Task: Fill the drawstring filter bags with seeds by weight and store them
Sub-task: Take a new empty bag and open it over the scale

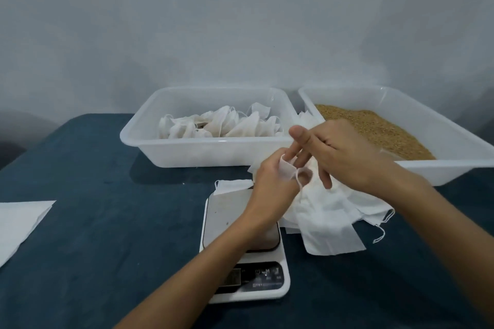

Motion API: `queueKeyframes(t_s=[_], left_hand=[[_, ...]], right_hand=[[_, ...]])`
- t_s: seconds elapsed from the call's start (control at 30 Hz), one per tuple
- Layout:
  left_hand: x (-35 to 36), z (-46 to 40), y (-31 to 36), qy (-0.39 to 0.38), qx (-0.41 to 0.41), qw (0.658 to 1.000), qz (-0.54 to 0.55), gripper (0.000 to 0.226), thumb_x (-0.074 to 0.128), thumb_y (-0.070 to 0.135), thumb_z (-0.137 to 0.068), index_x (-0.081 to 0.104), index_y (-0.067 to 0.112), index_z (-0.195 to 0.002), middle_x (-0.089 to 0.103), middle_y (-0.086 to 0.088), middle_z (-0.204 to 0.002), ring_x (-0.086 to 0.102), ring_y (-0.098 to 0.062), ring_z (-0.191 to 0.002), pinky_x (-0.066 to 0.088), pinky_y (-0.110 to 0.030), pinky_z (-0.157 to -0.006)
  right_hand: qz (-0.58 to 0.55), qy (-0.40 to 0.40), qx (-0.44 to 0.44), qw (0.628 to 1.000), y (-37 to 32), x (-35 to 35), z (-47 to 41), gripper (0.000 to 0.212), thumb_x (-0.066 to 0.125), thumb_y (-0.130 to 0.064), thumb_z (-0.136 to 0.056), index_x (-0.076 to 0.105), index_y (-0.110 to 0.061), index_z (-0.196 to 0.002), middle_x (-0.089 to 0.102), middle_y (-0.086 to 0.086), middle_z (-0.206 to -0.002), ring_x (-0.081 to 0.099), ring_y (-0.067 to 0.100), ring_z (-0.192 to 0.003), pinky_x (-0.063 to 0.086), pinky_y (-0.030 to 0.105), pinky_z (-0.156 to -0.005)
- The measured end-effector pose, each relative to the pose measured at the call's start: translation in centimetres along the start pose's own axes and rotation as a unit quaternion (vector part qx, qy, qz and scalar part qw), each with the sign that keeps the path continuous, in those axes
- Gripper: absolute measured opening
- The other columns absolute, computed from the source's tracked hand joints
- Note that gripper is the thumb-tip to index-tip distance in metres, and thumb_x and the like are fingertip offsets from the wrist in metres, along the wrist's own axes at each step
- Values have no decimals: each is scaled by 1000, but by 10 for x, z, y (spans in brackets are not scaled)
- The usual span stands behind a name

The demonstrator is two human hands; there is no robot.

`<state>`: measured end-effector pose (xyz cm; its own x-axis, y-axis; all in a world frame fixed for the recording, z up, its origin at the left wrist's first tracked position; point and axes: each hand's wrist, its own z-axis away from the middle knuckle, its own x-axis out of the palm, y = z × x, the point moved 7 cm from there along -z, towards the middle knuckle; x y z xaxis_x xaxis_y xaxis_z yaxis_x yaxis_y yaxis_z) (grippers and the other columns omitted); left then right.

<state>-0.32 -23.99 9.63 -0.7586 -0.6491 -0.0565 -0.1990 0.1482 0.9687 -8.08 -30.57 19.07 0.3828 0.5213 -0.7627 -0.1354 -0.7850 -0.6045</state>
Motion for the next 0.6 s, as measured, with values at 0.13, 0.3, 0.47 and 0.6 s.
queueKeyframes(t_s=[0.13, 0.3, 0.47, 0.6], left_hand=[[-3, 0, -21, 55, -42, 998, -8, 18, 70, 8, -90, 69, 21, -102, 72, 1, -95, 65, -15, -88, 52, -32, -75], [-23, 1, -31, 74, -27, 996, -38, 23, 73, 7, -92, 70, 30, -96, 73, 6, -88, 67, -12, -82, 53, -24, -70], [-60, 5, -32, 85, -28, 995, -43, 30, 76, 7, -92, 72, 37, -95, 76, 0, -90, 72, -13, -81, 56, -26, -71], [-95, 13, -31, 118, -32, 992, -42, 32, 78, 6, -89, 74, 37, -97, 77, -1, -92, 72, -15, -83, 52, -33, -73]], right_hand=[[-40, 122, 37, 991, 43, -51, -5, 73, 31, -77, -94, 75, -20, -78, 75, -6, -67, 63, 25, -40, 56, 32, -57], [43, 200, 112, 973, 150, -109, -8, 36, 52, -46, -102, 72, -21, -85, 75, -4, -70, 62, 19, -41, 43, 12, -45], [201, 88, 243, 945, 244, -115, -6, 20, 75, -32, -90, 68, -22, -105, 71, -3, -98, 63, 8, -78, 45, 20, -65], [241, -30, 294, 924, 275, -98, -10, 37, 81, -42, -79, 62, -22, -103, 62, -10, -100, 60, 12, -93, 49, 29, -82]])
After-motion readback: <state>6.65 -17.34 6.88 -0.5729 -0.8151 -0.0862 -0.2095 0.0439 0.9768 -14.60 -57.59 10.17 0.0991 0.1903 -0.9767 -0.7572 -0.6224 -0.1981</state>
